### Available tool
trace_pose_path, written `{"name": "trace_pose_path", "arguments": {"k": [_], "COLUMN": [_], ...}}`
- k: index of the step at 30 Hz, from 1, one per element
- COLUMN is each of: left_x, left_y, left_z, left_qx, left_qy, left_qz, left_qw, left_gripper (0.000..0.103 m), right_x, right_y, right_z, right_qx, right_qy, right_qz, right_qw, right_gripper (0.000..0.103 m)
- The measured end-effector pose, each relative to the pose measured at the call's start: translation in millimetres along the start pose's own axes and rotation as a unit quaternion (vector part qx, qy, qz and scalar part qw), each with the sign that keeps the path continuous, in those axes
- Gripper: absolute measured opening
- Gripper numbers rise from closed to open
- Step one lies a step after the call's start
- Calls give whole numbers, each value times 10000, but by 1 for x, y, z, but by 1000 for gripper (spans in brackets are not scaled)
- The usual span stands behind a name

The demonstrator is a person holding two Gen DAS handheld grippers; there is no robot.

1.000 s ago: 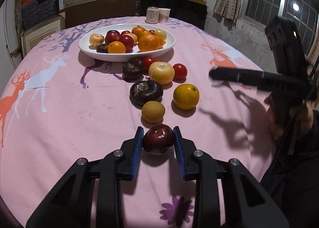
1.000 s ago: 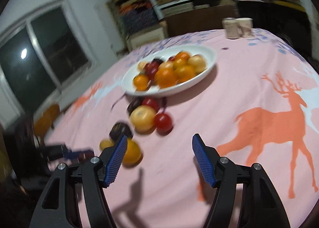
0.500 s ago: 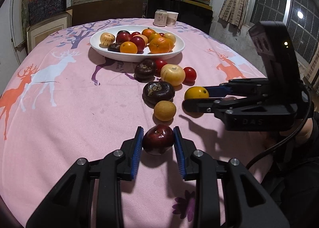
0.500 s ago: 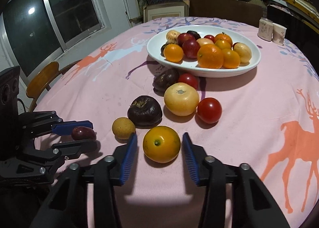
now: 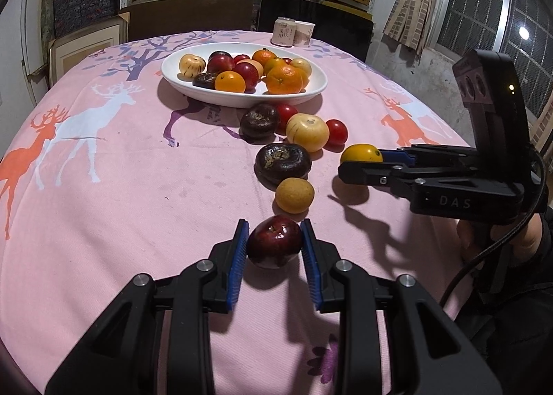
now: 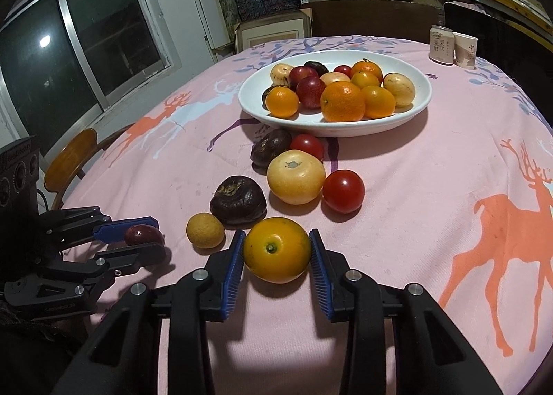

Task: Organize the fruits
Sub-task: 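Carry the apple and yellow orange onto the white plate and release both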

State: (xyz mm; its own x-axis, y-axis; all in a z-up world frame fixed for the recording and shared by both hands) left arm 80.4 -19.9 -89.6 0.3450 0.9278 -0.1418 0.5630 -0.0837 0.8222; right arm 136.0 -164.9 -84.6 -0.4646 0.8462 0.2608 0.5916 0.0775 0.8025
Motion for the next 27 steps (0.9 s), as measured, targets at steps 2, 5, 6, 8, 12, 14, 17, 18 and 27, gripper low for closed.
{"name": "trace_pose_path", "arguments": {"k": [2, 5, 6, 8, 12, 14, 17, 18, 27], "left_x": [1, 3, 4, 7, 11, 11, 12, 12, 21], "left_y": [2, 9, 13, 24, 54, 71, 98, 107, 172], "left_z": [0, -3, -5, -8, -15, -15, -12, -10, 39], "left_qx": [-11, -70, -107, -211, -447, -551, -699, -745, -855], "left_qy": [3, 22, 31, 57, 51, 36, 35, 49, 172], "left_qz": [-20, -20, -17, -20, -7, 15, 65, 92, 126], "left_qw": [10000, 10000, 9999, 9998, 9990, 9985, 9975, 9972, 9961], "left_gripper": [29, 29, 29, 29, 29, 29, 29, 29, 30], "right_x": [-2, -6, -8, -14, -23, -27, -35, -38, -73], "right_y": [3, 12, 16, 30, 59, 75, 96, 103, 158], "right_z": [-4, -13, -17, -28, -50, -58, -64, -65, -50], "right_qx": [-90, -312, -391, -602, -1020, -1219, -1428, -1498, -1914], "right_qy": [-8, -26, -36, -55, -103, -128, -161, -180, -410], "right_qz": [48, 88, 118, 205, 256, 289, 333, 345, 572], "right_qw": [9999, 9995, 9992, 9980, 9944, 9920, 9891, 9880, 9790], "right_gripper": [37, 37, 37, 37, 37, 37, 37, 37, 37]}}
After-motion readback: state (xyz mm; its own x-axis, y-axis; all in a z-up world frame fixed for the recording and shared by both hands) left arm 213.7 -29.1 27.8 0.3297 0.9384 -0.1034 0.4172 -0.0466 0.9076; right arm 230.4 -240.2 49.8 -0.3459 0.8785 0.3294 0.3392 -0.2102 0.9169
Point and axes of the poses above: each gripper's, at about its wrist camera, not at the fingertips, and z roughly the way its jaws point, x to its left, y to its top, the point moved 7 cm from there along z, roughly the way its jaws point, and after that the axes turned 13 degrees about -x, right-handed, at the moved point
